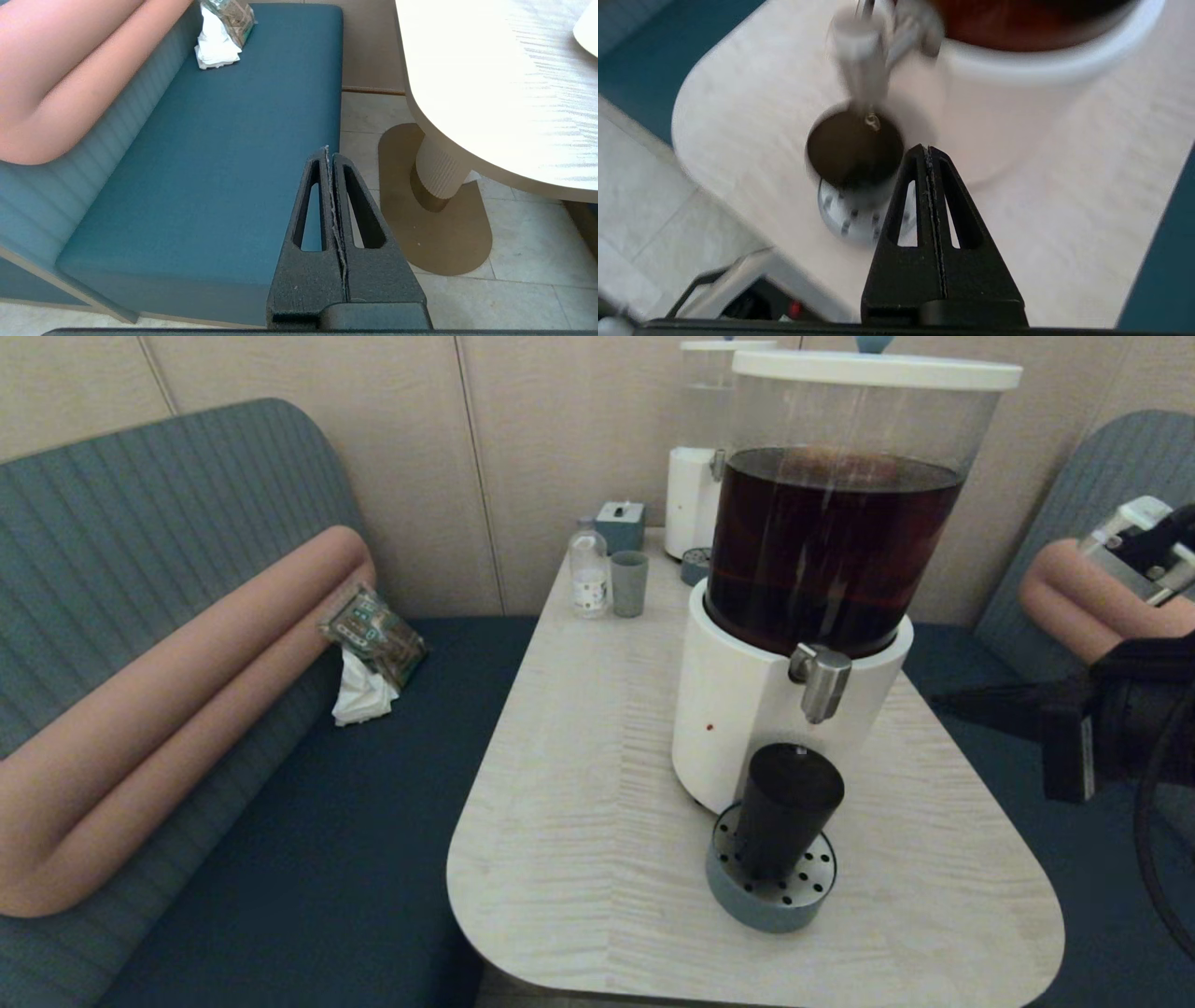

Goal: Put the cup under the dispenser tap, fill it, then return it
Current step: Turn off the faucet

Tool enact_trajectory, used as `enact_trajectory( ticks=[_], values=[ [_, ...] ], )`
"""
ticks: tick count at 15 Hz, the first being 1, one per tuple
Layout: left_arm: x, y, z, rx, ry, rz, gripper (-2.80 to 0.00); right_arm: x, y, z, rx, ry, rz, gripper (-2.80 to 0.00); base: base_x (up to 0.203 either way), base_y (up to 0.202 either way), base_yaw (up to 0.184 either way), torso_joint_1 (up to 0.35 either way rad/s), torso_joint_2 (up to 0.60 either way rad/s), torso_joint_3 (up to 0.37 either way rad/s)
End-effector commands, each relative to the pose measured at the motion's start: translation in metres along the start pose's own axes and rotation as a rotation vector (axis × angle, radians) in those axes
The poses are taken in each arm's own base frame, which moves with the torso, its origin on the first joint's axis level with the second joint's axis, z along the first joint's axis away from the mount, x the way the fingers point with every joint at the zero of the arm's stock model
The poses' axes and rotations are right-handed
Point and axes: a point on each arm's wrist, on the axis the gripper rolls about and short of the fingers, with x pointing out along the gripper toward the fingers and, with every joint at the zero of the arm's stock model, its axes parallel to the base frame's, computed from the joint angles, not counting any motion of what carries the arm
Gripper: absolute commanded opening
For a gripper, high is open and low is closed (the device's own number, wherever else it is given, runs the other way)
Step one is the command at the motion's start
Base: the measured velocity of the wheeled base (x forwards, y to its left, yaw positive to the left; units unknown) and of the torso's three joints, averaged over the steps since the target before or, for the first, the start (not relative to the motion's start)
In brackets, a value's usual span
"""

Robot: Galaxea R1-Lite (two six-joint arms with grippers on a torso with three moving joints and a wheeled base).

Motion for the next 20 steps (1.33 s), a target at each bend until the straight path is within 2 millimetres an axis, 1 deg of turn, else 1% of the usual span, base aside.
enact_trajectory(
  ticks=[1,3,6,9,13,15,17,20],
  values=[
    [0.000,0.000,0.000,-0.001,0.002,0.000,-2.80,-0.028,0.003,-0.007,-0.005,-0.047,-0.001,-2.80,0.000,0.000,0.000,0.000,0.00,0.000],
    [0.000,0.000,0.000,-0.001,0.002,0.000,-2.80,-0.044,0.005,-0.016,-0.004,-0.054,-0.004,-2.80,0.000,0.000,0.000,0.000,0.00,0.000],
    [0.000,0.000,0.000,-0.001,0.002,0.001,-2.80,-0.064,0.006,-0.024,0.033,-0.074,-0.011,-2.80,0.000,0.000,0.000,0.000,0.00,0.000],
    [0.000,0.000,0.000,-0.001,0.002,0.000,-2.80,-0.072,0.007,-0.033,0.044,-0.072,-0.017,-2.80,0.000,0.000,0.000,0.000,0.00,0.000],
    [0.000,0.000,0.000,-0.001,0.002,0.000,-2.80,-0.087,0.008,-0.033,0.041,-0.123,-0.023,-2.80,0.000,0.000,0.000,0.000,0.00,0.000],
    [0.000,0.000,0.000,-0.001,0.002,0.001,-2.80,-0.096,0.008,-0.036,0.042,-0.148,-0.060,-2.80,0.000,0.000,0.000,0.000,0.00,0.000],
    [0.000,0.000,0.000,-0.001,0.002,0.001,-2.80,-0.104,0.008,-0.044,0.045,-0.167,-0.108,-2.80,0.000,0.000,0.000,0.000,0.00,0.000],
    [0.000,0.000,0.000,-0.001,0.002,0.000,-2.80,-0.132,0.009,-0.050,0.053,-0.261,-0.200,-2.80,0.000,0.000,0.000,0.000,0.00,0.000]
  ],
)
